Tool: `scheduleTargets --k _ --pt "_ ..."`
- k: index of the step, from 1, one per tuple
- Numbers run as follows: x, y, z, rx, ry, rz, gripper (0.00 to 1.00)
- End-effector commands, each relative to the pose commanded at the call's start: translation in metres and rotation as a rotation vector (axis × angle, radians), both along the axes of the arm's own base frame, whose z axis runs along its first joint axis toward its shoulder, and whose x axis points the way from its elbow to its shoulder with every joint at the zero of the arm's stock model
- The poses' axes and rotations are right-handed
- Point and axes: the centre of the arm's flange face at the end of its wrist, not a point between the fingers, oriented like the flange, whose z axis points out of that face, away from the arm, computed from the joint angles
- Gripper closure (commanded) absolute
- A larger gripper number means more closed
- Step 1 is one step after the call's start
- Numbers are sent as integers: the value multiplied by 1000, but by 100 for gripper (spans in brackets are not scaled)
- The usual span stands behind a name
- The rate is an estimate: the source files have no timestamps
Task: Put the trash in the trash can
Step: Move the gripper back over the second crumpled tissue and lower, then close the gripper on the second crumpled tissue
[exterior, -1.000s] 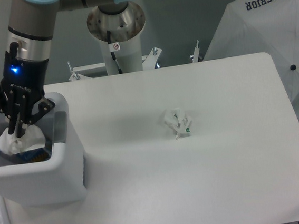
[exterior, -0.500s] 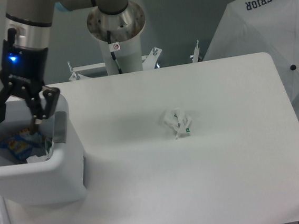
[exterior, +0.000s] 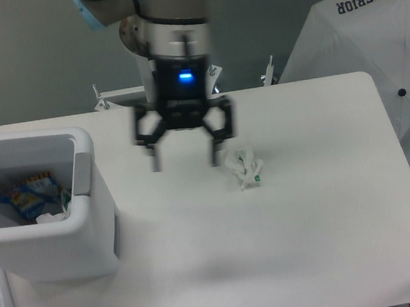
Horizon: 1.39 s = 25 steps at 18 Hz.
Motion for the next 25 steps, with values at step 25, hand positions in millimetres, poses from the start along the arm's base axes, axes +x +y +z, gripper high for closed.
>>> scheduleTargets --k 25 --pt "-5 -11 -256 -534 -189 -96 0"
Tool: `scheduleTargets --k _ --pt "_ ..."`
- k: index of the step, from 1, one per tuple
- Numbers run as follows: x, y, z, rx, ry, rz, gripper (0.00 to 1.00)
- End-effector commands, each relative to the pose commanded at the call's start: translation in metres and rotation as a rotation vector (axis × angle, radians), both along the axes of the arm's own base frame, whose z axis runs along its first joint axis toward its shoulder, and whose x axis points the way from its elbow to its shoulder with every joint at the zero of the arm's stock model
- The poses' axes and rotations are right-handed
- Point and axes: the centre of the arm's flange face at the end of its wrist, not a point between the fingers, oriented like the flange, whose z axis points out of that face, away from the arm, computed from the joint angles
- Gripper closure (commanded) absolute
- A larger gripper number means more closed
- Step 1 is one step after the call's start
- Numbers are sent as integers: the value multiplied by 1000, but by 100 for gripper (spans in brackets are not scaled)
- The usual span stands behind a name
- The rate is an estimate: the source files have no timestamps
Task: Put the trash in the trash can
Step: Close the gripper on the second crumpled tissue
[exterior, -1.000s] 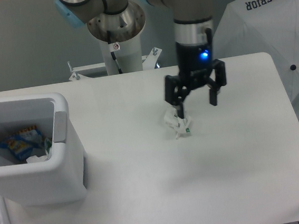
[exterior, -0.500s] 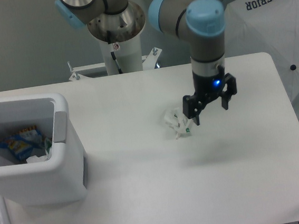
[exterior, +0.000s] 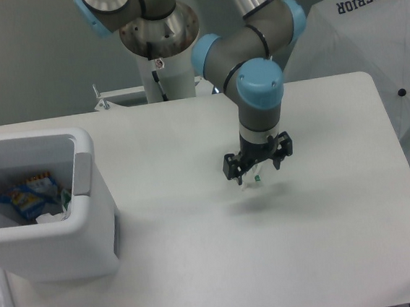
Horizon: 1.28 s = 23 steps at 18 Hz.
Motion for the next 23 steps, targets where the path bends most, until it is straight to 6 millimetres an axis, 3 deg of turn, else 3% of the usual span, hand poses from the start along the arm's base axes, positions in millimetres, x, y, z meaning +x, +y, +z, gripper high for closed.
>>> scheduleTargets --k 11,23 --pt "11 -5 -31 -82 -23 46 0" --pt "13 -6 -40 -127 15 29 0"
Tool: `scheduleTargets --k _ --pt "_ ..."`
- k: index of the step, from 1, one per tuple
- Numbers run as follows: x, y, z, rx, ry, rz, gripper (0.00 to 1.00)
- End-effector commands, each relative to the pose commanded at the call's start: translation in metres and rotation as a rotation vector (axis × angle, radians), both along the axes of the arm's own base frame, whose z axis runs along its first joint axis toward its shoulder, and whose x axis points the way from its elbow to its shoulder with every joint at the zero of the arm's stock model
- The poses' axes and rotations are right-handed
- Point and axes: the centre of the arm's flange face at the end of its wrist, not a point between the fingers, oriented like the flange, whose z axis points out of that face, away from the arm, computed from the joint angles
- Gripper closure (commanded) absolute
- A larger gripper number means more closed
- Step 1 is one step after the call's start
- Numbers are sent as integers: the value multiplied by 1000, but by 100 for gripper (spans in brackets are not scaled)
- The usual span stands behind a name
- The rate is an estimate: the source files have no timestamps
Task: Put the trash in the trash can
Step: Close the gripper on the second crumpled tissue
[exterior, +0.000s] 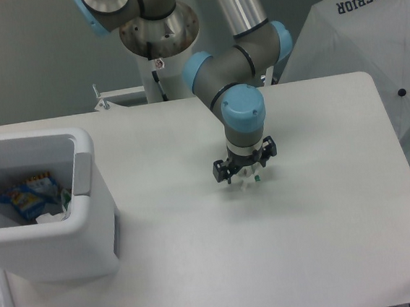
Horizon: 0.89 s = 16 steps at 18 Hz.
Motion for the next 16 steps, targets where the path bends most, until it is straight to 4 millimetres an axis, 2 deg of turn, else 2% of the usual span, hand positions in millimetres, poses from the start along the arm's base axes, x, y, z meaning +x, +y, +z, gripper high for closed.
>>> scheduleTargets --k 5,11,16 --pt "-3 2 -2 -4 0 -2 0" --pt "0 1 -14 -20 -11 -3 3" --pt "-1 2 -6 -6 1 -11 10"
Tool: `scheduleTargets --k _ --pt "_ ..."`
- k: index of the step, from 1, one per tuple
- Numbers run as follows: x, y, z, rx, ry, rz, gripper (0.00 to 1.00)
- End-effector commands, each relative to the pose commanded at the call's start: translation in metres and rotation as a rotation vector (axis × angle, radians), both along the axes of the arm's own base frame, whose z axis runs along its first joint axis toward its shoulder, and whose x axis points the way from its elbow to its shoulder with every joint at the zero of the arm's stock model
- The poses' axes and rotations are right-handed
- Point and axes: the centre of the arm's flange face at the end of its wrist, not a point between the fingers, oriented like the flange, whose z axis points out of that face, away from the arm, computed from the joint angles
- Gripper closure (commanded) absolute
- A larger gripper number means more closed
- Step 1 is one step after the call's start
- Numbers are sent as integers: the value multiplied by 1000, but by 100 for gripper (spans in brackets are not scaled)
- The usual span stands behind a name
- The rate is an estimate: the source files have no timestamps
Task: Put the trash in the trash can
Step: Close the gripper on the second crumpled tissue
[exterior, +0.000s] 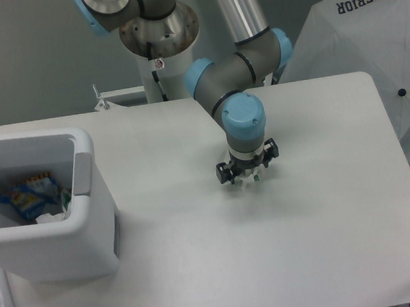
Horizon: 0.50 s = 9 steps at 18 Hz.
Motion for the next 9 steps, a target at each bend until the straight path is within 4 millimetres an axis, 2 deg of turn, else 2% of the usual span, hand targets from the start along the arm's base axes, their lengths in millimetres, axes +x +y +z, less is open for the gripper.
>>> scheduleTargets --k 2,8,9 --pt "0 0 -1 -1 -1 3 17" --pt "-2 2 0 2 3 2 68" --pt "-4 3 2 4 7 2 70"
